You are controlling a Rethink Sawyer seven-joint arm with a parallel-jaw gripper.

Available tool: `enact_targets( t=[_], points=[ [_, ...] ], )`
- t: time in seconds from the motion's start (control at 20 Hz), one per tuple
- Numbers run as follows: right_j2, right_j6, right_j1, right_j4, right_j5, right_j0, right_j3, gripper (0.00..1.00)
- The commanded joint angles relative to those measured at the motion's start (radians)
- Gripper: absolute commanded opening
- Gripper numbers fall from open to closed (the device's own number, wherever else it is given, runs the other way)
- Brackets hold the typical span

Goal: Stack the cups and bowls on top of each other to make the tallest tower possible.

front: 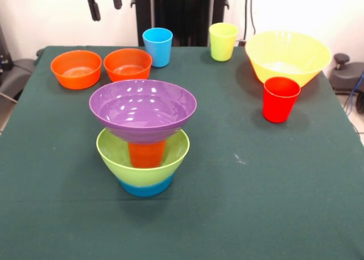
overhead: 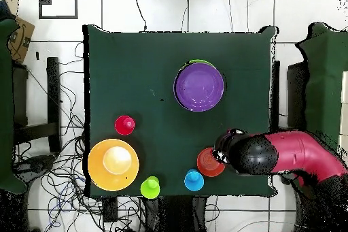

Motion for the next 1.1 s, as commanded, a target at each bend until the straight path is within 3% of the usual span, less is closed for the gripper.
enact_targets(
  t=[0.05,0.55,1.1],
  points=[
    [-0.118,0.189,0.034,-0.096,-0.121,0.074,0.106,1.0],
    [-0.214,0.265,0.006,-0.087,-0.264,0.146,0.193,1.0],
    [-0.345,0.334,0.061,-0.132,-0.424,0.245,0.225,1.0]
  ],
)
